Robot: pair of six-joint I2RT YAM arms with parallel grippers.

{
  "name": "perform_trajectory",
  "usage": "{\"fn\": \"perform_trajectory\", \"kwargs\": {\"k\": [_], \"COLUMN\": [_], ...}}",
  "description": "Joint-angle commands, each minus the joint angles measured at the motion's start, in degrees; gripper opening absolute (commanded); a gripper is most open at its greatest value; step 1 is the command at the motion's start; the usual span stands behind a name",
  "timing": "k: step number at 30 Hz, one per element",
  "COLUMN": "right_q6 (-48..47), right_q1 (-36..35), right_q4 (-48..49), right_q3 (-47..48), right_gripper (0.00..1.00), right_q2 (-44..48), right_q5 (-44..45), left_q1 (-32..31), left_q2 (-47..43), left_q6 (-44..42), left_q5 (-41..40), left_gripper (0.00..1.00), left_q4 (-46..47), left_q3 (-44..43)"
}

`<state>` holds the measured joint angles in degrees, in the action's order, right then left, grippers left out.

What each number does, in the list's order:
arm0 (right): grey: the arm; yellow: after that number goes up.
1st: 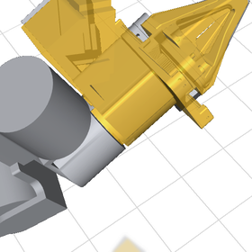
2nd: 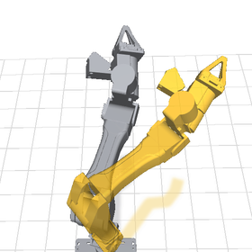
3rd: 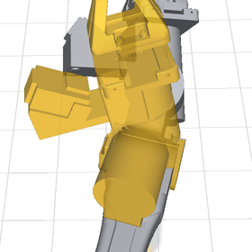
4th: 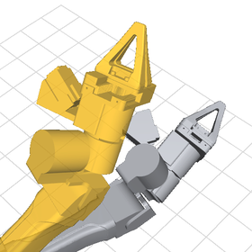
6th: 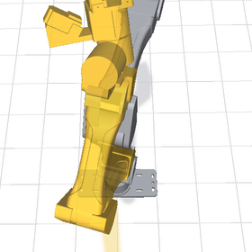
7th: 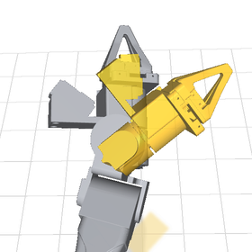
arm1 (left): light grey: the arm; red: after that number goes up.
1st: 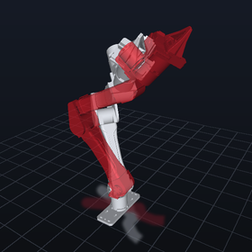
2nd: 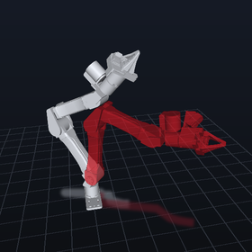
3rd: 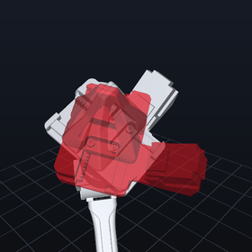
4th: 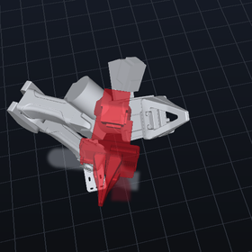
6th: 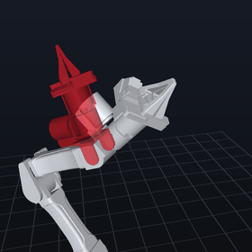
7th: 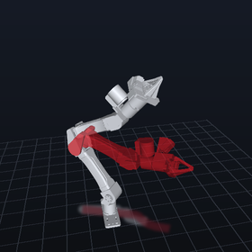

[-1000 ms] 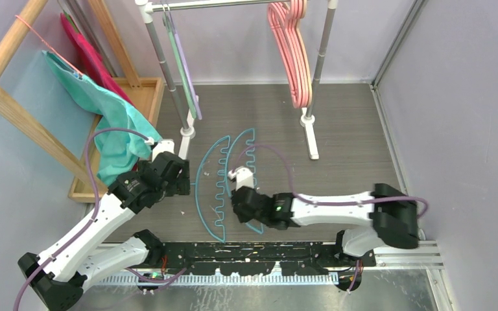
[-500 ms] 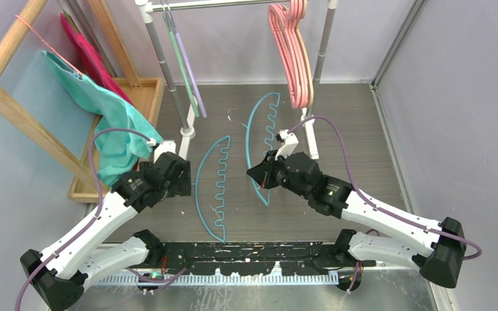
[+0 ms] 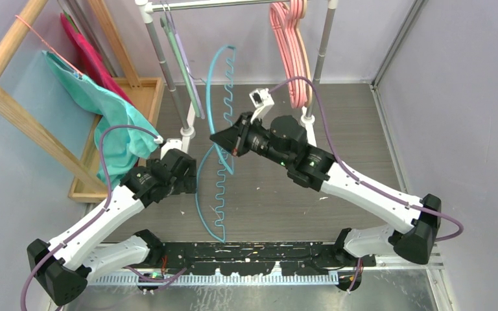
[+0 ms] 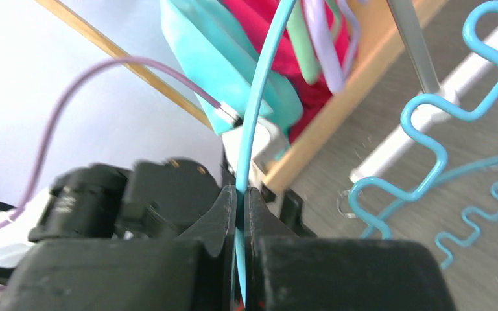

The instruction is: Organize the hangers

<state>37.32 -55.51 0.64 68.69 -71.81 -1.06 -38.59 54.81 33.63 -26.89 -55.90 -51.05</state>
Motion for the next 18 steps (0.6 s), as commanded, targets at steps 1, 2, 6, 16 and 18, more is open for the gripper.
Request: {"fn": "perform_trajectory", "kwargs": {"k": [1, 2, 6, 16, 18], "right_q6": [-1.9, -2.0, -2.5, 4.3, 5.1], "right_q1": [0.0, 0.0, 1.0, 9.0, 10.3], "right_q4": [9.1, 9.7, 10.5, 15.4, 15.7], "right_q3": [8.9, 10.3, 16.5, 24.4, 25.9], "right_gripper": [0.01, 0.01, 0.01, 0.01, 0.01], "right_q2": [-3.6, -4.6, -9.1, -17.3, -18.4], "right_q5": [-1.8, -1.8, -2.5, -9.4, -10.6], "left_q1": [0.2, 0.3, 0.2, 0.2, 0.2], "left_q2": [-0.2, -0.3, -0.7, -1.3, -1.2], "left_q6": [0.1, 0.1, 0.1, 0.0, 0.0], "left_q5": [0.3, 0.4, 1.0, 1.3, 1.3], "left_gripper": [0.98, 0.98, 0.98, 0.98, 0.98], "left_q4": [3.2, 3.3, 4.2, 4.8, 5.0], "left_q3": [0.4, 0.5, 1.2, 2.1, 2.0]}}
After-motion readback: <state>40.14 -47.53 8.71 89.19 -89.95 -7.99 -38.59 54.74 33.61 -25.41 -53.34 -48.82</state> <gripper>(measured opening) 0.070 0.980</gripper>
